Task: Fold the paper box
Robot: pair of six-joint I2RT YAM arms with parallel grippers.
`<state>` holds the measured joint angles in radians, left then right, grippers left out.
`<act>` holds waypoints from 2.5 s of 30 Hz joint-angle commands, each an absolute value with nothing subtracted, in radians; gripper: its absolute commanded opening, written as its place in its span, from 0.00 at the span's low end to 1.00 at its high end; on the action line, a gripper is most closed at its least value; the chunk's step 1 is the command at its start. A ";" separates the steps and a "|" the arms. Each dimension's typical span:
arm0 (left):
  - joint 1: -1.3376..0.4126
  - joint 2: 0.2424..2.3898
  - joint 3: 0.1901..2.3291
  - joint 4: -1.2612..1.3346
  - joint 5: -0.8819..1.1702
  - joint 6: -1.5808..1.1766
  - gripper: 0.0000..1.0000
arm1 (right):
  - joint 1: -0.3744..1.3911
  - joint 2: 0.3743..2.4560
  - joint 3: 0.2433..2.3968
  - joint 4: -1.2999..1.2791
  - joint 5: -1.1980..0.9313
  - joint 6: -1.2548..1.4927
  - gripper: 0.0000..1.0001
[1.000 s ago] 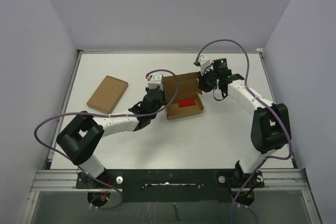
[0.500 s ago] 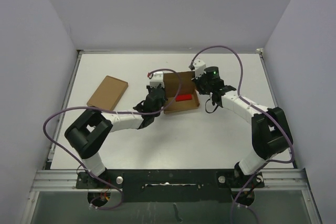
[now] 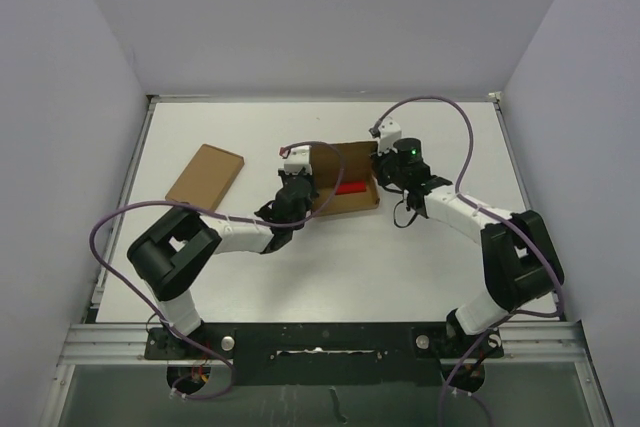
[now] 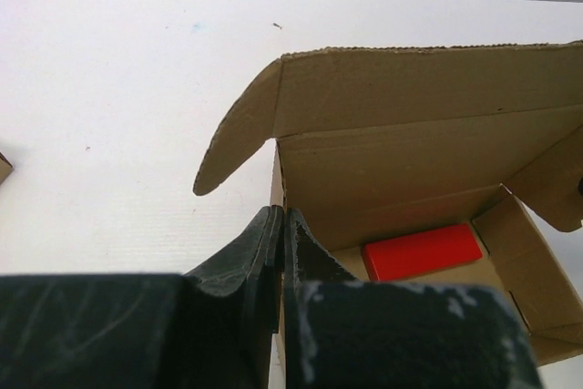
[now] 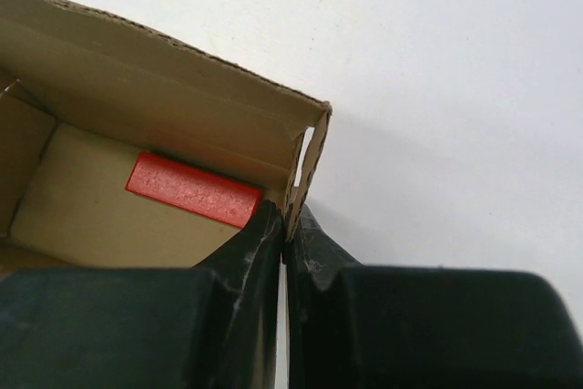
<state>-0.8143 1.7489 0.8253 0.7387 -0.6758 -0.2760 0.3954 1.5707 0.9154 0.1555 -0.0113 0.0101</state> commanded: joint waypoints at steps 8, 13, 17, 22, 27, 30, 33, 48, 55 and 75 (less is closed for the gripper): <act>-0.865 1.728 0.788 0.850 -0.677 -0.301 0.00 | 0.445 1.470 0.834 0.307 0.020 0.039 0.02; -0.877 1.735 0.788 0.846 -0.682 -0.322 0.00 | 0.474 1.476 0.805 0.333 0.068 0.072 0.02; -0.880 1.726 0.761 0.826 -0.679 -0.357 0.00 | 0.494 1.476 0.792 0.353 0.094 0.083 0.02; -0.881 1.723 0.751 0.814 -0.681 -0.387 0.00 | 0.498 1.482 0.781 0.347 0.104 0.106 0.02; -0.888 1.727 0.751 0.804 -0.689 -0.398 0.00 | 0.508 1.480 0.773 0.349 0.113 0.116 0.02; -0.891 1.725 0.747 0.802 -0.693 -0.403 0.00 | 0.509 1.476 0.773 0.347 0.115 0.117 0.03; -0.893 1.717 0.736 0.803 -0.697 -0.403 0.00 | 0.509 1.469 0.770 0.339 0.107 0.124 0.03; -0.877 1.710 0.769 0.834 -0.699 -0.320 0.00 | 0.581 1.497 0.790 0.495 0.167 -0.027 0.03; -0.858 1.704 0.781 0.867 -0.680 -0.262 0.00 | 0.581 1.485 0.766 0.574 0.156 -0.071 0.03; -0.854 1.752 0.760 0.936 -0.617 -0.280 0.00 | 0.457 1.536 0.716 0.547 0.004 0.021 0.04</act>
<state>-0.8364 1.7485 0.7586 0.8356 -0.6727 -0.2508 0.4484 1.5337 0.7193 0.4969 0.0734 -0.0235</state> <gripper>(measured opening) 0.011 0.049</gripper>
